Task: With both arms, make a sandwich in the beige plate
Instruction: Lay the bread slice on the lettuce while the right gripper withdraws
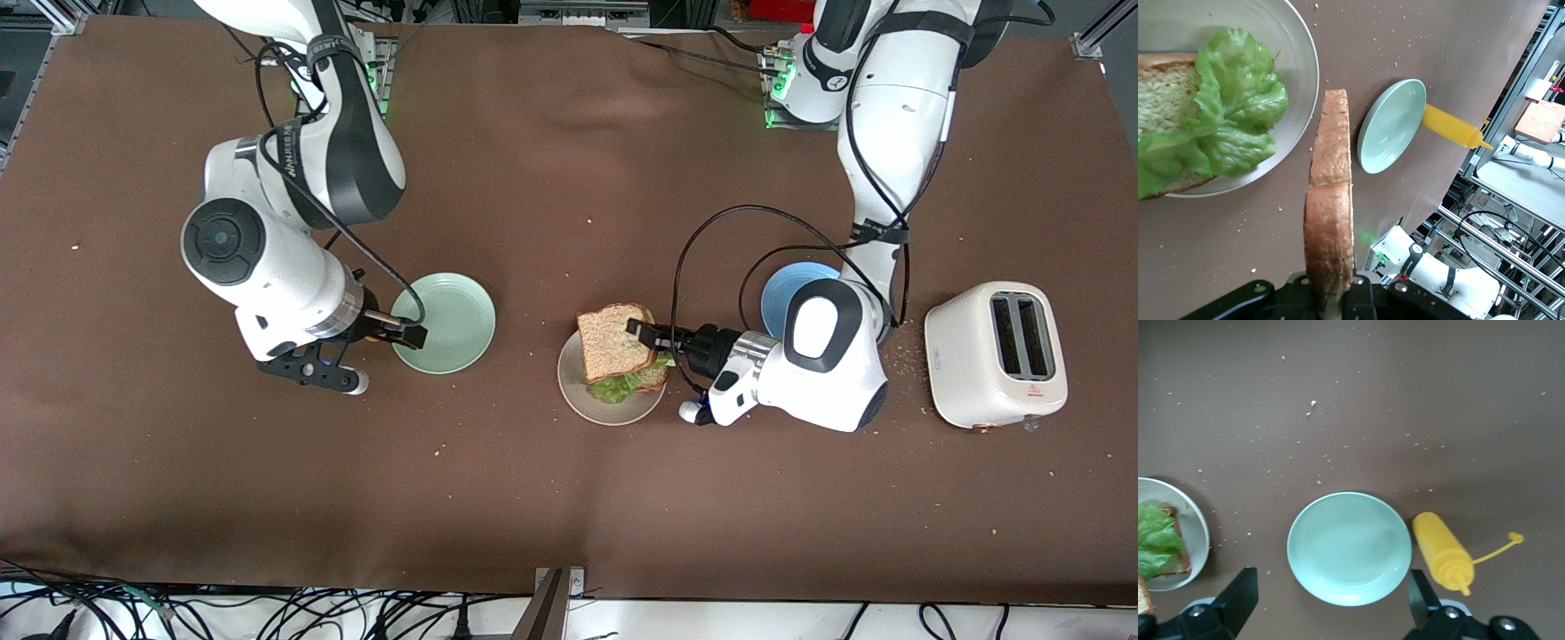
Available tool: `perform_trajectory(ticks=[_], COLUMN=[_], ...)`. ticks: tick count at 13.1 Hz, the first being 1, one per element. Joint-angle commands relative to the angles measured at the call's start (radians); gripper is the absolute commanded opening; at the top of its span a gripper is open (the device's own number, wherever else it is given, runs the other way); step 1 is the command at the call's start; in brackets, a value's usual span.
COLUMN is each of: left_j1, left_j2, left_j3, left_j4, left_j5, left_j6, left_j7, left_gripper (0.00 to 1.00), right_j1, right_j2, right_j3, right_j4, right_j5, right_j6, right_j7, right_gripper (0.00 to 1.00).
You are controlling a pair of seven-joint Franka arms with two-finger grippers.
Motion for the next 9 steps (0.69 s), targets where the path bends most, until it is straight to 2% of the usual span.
perform_trajectory(ticks=[1, 2, 3, 5, 6, 7, 8, 9], left_j1=[-0.024, -0.028, -0.031, -0.037, -0.037, -0.037, -0.035, -0.037], left_j2=[0.026, 0.037, 0.043, 0.047, 0.049, 0.049, 0.047, 0.047], left_j3=[0.017, 0.017, 0.017, 0.018, 0.018, 0.02, 0.02, 0.02], left_j4=[-0.009, -0.009, -0.009, -0.015, -0.015, -0.015, -0.015, -0.015], left_j5=[-0.032, -0.026, -0.022, -0.01, -0.001, 0.008, 0.027, 0.057], left_j6=[0.018, 0.029, 0.056, 0.069, 0.07, 0.075, 0.084, 0.086], left_j7=[0.007, 0.009, 0.01, 0.01, 0.01, 0.004, -0.002, -0.003], left_gripper=[0.0, 0.0, 0.0, 0.0, 0.0, 0.27, 0.67, 0.99], right_j1=[0.009, -0.005, -0.049, -0.174, -0.231, -0.288, -0.346, -0.409], right_j2=[-0.029, -0.037, -0.066, -0.138, -0.174, -0.205, -0.231, -0.256], right_j3=[-0.009, 0.004, 0.058, 0.209, 0.266, 0.315, 0.355, 0.406], right_j4=[-0.027, -0.029, -0.029, -0.059, -0.073, -0.076, -0.076, -0.082], right_j5=[-0.026, -0.035, -0.068, -0.198, -0.249, -0.288, -0.299, -0.303], right_j6=[-0.005, -0.003, -0.005, -0.013, -0.02, -0.039, -0.055, -0.069], right_j7=[-0.025, -0.028, -0.049, -0.124, -0.129, -0.131, -0.132, -0.132], right_gripper=[1.0, 1.0, 1.0, 1.0, 1.0, 1.0, 1.0, 1.0])
